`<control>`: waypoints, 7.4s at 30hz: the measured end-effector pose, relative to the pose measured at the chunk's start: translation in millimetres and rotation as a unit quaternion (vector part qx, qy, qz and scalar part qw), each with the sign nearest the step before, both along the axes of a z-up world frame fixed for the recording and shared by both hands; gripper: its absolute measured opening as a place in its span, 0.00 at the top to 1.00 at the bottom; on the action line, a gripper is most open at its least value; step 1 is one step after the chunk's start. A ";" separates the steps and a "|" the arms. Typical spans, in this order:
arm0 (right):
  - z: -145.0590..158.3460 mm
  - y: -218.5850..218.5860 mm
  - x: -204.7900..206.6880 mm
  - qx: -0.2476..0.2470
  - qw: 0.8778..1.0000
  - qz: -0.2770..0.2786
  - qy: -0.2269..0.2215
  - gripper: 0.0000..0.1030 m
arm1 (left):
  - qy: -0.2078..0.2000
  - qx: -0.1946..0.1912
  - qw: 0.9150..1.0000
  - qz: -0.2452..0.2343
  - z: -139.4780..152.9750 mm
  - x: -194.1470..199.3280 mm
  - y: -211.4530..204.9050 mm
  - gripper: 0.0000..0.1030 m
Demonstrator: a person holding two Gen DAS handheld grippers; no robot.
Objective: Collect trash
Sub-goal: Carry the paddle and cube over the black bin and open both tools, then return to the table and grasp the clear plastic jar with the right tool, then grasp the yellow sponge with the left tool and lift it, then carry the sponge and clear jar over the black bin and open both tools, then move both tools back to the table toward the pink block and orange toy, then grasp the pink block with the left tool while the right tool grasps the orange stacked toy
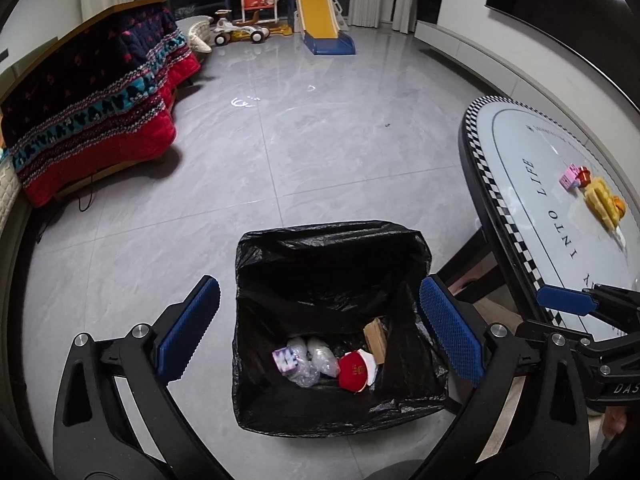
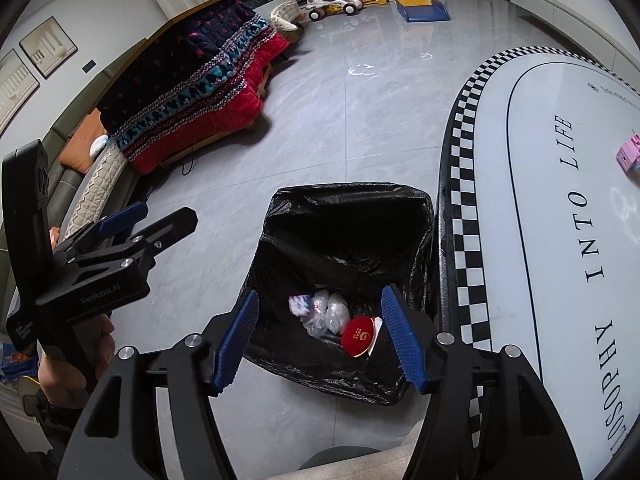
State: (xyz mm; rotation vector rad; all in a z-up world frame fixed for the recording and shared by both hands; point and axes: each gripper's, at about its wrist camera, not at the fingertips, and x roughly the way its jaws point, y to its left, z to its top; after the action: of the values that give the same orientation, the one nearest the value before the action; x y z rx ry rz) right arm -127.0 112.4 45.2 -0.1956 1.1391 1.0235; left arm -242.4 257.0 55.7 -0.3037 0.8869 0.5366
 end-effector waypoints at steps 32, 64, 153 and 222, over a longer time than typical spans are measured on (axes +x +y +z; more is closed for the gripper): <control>47.5 -273.1 80.8 -0.041 0.924 -0.359 -0.124 0.31 | -0.015 -0.012 0.951 -0.307 31.4 190.1 -232.7 0.06; 16.0 -406.1 175.8 -0.071 0.856 -0.503 -0.101 0.41 | 0.086 -0.095 0.986 -0.109 -6.4 375.0 -324.8 0.06; 15.2 33.5 -12.0 -0.041 0.998 -0.024 -0.040 0.24 | 0.051 -0.012 0.994 0.094 -19.6 -16.1 25.5 0.06; -26.7 -181.7 348.7 -0.090 0.952 -0.291 0.005 0.55 | 0.026 -0.007 0.944 -0.329 -31.6 386.9 -227.4 0.06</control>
State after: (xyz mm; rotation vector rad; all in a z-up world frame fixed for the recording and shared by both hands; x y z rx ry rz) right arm 221.7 -69.3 18.5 0.0070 1.2012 0.3975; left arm 144.6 29.7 24.1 0.0072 0.9800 -0.0834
